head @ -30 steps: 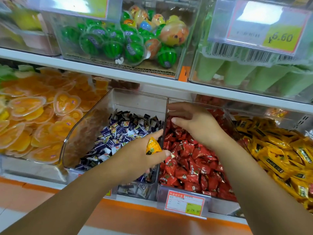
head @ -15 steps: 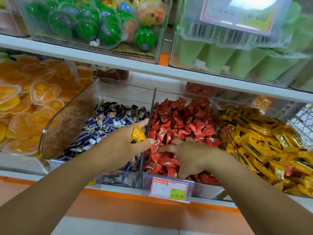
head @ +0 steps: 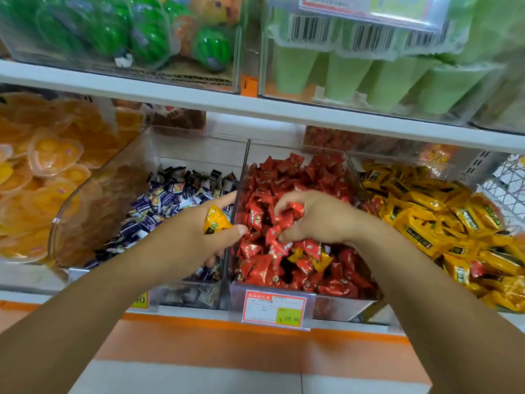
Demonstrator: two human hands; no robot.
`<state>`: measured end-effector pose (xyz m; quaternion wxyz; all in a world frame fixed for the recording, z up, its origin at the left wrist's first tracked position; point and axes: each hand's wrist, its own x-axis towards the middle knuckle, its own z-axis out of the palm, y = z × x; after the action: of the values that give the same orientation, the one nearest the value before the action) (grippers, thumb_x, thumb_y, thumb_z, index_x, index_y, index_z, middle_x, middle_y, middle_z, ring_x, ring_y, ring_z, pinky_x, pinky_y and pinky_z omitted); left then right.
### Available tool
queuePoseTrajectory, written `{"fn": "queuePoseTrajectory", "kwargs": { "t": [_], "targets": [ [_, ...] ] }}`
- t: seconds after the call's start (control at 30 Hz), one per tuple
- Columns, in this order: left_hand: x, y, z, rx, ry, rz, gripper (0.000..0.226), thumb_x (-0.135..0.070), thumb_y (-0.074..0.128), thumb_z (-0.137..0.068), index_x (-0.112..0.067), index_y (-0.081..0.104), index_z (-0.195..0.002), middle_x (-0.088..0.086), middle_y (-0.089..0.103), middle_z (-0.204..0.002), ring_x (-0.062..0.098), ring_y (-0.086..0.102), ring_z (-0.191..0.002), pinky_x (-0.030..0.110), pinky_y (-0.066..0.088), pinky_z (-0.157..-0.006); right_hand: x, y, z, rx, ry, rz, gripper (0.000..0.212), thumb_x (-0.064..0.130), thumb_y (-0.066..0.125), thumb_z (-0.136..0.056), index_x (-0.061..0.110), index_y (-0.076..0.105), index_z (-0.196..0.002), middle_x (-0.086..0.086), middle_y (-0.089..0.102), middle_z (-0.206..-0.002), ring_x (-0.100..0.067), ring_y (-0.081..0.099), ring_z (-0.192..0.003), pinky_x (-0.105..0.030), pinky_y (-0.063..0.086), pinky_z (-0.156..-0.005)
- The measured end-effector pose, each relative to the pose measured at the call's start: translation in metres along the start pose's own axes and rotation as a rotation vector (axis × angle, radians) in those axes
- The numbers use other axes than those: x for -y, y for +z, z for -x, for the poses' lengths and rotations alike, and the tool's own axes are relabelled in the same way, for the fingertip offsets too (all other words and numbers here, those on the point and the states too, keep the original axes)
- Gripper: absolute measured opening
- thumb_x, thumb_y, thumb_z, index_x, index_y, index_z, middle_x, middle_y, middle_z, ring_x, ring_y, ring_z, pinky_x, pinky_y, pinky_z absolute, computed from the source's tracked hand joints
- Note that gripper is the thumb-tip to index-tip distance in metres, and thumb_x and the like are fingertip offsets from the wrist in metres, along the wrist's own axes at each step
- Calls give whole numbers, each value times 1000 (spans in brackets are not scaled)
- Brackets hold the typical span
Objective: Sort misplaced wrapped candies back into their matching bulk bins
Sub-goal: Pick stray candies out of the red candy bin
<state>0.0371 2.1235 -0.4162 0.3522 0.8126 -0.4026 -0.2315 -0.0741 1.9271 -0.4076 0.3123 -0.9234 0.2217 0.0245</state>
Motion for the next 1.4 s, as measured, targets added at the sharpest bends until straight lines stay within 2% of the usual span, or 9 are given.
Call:
{"fn": "queuePoseTrajectory", "kwargs": {
  "t": [0.07,0.2,0.3,0.43,0.53,0.77,1.03,1.27,1.4],
  "targets": [
    [0,0,0,3,0,-9,65,-46,57,-89,-53,22,-143,-5,56,-49,1,49,-40,11,32,-38,6,-10,3,-102,1,-96,36,25,84,-69,36,63,-96,4,65,-110,-22,65,-94,-31,51,-81],
    [1,-1,0,2,-3,-5,66,-46,58,-88,-53,22,-143,-5,55,-48,1,48,-39,12,31,-37,16,-13,-5,-310,-9,-229,41,33,82,-72,29,63,-107,1,68,-100,-20,66,-85,-26,51,-70],
    [1,-1,0,10,2,-9,67,-46,57,-89,-53,20,-144,-8,57,-49,0,51,-42,11,31,-37,20,-4,-17,-395,-45,-270,53,41,82,-71,30,59,-118,9,61,-114,-9,59,-102,-19,47,-79],
    [2,-2,0,17,6,-16,67,-47,57,-89,-53,19,-145,-7,58,-50,0,50,-41,12,32,-38,14,-12,-15,-372,-71,-114,73,47,78,-73,41,43,-136,7,41,-146,-7,42,-126,-9,33,-91],
    [1,-3,0,21,8,-11,66,-47,56,-89,-53,20,-145,-3,55,-51,1,48,-39,13,32,-37,7,-27,-1,-366,-31,63,65,43,74,-80,41,43,-137,9,40,-148,-13,39,-133,-16,30,-95],
    [4,-3,0,21,17,-25,67,-50,56,-88,-54,20,-144,4,59,-58,1,53,-45,14,34,-40,17,-6,29,-234,-156,253,16,28,65,-90,37,70,-102,15,68,-106,-1,60,-93,-21,45,-85],
    [4,-1,0,10,14,-19,68,-48,56,-89,-50,20,-146,5,62,-63,2,56,-48,14,38,-43,6,26,3,-50,-53,666,52,43,59,-88,29,46,-137,-1,49,-129,-23,41,-123,-40,37,-100],
    [6,-1,-2,36,15,-8,67,-49,55,-89,-52,19,-145,-6,60,-59,2,57,-50,15,40,-45,10,17,6,47,18,607,34,37,67,-82,28,61,-114,10,58,-106,-18,50,-109,-39,41,-96],
    [6,-1,-3,30,16,-12,68,-49,56,-89,-51,19,-145,0,61,-61,2,57,-49,14,39,-43,3,0,12,80,26,355,17,26,72,-79,32,63,-92,14,60,-90,-10,60,-87,-33,52,-81]
  ]
}}
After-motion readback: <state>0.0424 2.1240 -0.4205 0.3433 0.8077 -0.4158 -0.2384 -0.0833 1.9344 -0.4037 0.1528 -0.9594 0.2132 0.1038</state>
